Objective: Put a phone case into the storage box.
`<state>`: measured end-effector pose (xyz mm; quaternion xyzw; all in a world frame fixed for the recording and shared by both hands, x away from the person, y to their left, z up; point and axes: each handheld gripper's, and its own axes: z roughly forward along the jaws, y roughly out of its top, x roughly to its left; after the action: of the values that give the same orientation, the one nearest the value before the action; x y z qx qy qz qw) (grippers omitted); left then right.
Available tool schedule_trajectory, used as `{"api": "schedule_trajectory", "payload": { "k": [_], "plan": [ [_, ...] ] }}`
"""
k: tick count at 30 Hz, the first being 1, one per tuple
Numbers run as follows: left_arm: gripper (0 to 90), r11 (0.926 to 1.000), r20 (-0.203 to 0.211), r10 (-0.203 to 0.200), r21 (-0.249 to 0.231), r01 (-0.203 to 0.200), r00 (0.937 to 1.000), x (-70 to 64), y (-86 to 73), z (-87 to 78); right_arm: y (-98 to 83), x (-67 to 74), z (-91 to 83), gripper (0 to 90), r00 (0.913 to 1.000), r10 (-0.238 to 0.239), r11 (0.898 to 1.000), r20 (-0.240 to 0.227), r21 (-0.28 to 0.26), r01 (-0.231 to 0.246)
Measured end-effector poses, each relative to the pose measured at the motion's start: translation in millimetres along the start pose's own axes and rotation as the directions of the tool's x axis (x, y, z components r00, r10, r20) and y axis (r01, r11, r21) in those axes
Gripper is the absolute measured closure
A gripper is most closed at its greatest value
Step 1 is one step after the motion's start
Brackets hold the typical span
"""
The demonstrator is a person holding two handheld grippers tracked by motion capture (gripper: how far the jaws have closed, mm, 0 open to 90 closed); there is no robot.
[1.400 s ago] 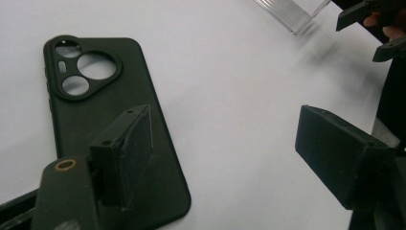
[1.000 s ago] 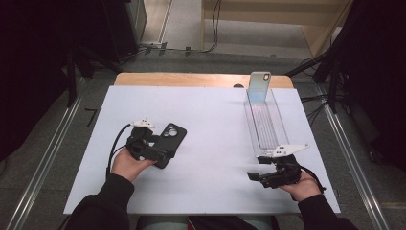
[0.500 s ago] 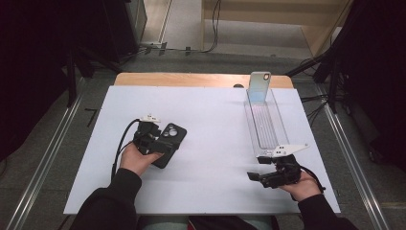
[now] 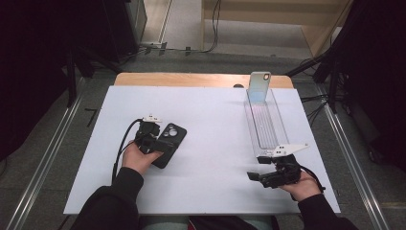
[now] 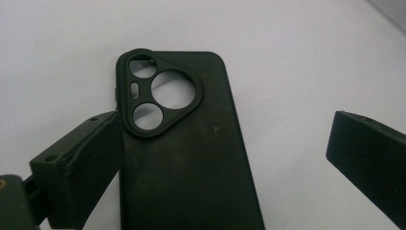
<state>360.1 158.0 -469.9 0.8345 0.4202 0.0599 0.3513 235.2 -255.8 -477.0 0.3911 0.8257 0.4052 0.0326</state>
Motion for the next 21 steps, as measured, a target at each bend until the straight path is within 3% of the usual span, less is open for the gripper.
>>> {"api": "schedule_trajectory", "payload": {
  "k": [5,8,11,18,21],
  "plan": [
    [0.0,0.9999,-0.018,-0.009,-0.005,0.009,0.9998,3.6,-3.5,3.0,0.0,-0.2,0.1,20.4,1.0000,-0.001,1.000,0.001,0.000,0.001],
    [1.4,1.0000,-0.050,-0.009,0.002,0.009,0.9987,5.6,-5.0,6.1,0.1,-0.3,0.2,20.4,1.0000,-0.004,1.000,0.006,0.000,0.004],
    [3.0,0.9999,-0.048,-0.009,0.010,0.009,0.9988,7.1,-7.1,9.8,0.2,-0.4,0.4,20.4,1.0000,-0.004,1.000,0.006,0.000,0.004],
    [4.3,0.9981,-0.075,0.005,0.062,0.000,0.9972,9.1,-13.6,17.7,0.1,-0.5,0.3,20.4,1.0000,-0.002,1.000,0.008,0.001,0.002],
    [4.4,0.9977,-0.090,0.029,0.063,-0.024,0.9955,7.0,-15.2,19.5,0.3,-0.4,0.7,20.5,1.0000,-0.004,1.000,0.006,0.001,0.004]
  ]
}}
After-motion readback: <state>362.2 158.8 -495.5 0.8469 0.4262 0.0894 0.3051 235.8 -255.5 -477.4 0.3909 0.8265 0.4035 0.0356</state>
